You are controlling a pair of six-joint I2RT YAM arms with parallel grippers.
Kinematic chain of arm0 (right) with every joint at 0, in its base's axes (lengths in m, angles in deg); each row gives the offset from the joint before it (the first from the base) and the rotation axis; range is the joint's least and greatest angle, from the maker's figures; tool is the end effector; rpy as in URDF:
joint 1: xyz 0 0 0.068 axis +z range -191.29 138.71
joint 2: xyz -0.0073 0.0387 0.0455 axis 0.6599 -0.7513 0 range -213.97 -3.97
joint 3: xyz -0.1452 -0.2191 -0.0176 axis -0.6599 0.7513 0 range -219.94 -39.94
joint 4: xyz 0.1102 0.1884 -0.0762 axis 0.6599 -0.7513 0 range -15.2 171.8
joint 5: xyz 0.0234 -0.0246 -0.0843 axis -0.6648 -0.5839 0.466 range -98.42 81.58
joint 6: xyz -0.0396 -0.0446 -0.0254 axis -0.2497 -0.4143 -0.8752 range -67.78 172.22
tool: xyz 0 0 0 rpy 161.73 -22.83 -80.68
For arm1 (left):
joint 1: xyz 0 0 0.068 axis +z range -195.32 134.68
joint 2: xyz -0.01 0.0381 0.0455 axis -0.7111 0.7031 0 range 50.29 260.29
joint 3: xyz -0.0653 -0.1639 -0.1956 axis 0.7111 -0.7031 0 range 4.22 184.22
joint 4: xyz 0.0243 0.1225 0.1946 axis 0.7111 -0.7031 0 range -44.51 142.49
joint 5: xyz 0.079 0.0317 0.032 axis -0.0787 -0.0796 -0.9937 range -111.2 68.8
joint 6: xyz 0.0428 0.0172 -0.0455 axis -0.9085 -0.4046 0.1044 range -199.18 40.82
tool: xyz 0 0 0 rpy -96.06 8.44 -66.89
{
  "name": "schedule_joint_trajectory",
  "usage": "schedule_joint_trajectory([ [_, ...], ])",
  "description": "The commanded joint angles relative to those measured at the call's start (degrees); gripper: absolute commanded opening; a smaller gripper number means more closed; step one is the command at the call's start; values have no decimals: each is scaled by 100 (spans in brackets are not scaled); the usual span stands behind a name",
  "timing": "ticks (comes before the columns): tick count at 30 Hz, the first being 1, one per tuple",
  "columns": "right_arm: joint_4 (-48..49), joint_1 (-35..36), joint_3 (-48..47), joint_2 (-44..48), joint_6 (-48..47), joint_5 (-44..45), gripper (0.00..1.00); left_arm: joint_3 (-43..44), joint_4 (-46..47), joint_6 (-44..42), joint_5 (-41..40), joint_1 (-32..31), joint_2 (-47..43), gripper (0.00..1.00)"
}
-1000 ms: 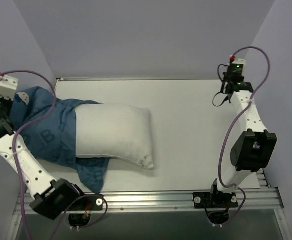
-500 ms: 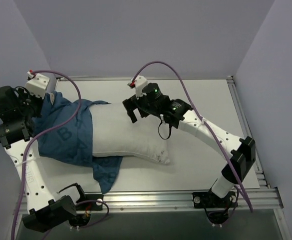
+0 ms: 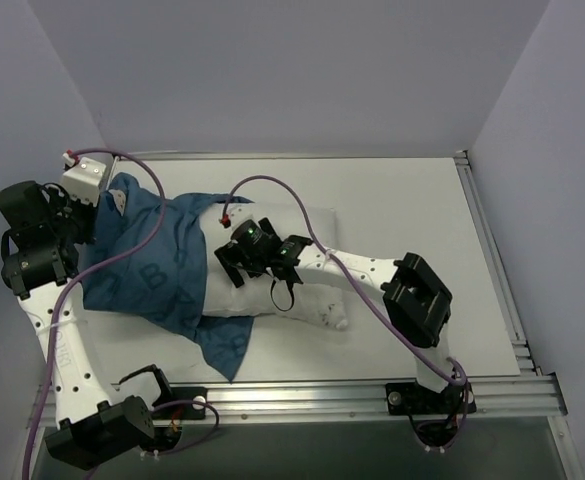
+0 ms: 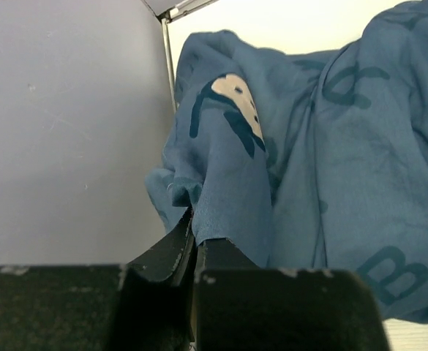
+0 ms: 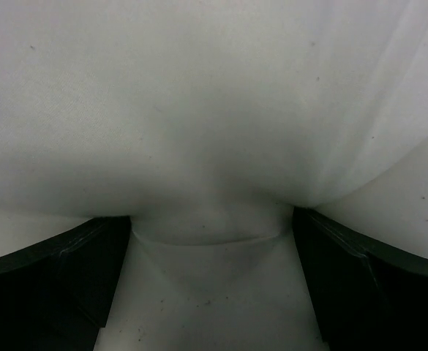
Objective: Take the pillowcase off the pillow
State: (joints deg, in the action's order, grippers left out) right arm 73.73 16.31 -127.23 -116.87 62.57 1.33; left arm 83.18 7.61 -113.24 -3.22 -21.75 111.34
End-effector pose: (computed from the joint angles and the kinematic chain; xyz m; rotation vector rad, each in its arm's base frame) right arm 0.2427 0.3665 0.2413 -0.7861 2.0466 0.5001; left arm 0.1800 0.0615 0.4031 0.3800 1.9956 0.3173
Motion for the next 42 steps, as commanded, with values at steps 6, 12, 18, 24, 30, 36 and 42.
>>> schedule_joint_trajectory([
  [6, -879, -1076, 1434, -108, 556, 965, 100, 40, 191, 453, 153, -55, -191, 2],
  [12, -696, -1163, 1881, -417, 608, 1353, 100, -55, 76, 611, 285, -55, -261, 2],
  [18, -317, -1532, 2163, -285, 635, 660, 91, -214, 50, 761, 259, -90, -305, 2],
  [24, 218, -2408, 2540, 31, 871, -437, 0, 75, 208, 1041, 119, -81, -305, 2],
  [30, 1237, -3746, 3576, 567, 1399, -1291, 0, 707, 410, 1376, -452, -63, -208, 2],
  [36, 2012, -5268, 4114, 638, 1786, -2716, 0, 1612, 621, 1297, -998, 313, 55, 2],
  [42, 1607, -6072, 4298, 1191, 1611, -2012, 0, 3571, 437, 1323, -779, 1287, 836, 2],
])
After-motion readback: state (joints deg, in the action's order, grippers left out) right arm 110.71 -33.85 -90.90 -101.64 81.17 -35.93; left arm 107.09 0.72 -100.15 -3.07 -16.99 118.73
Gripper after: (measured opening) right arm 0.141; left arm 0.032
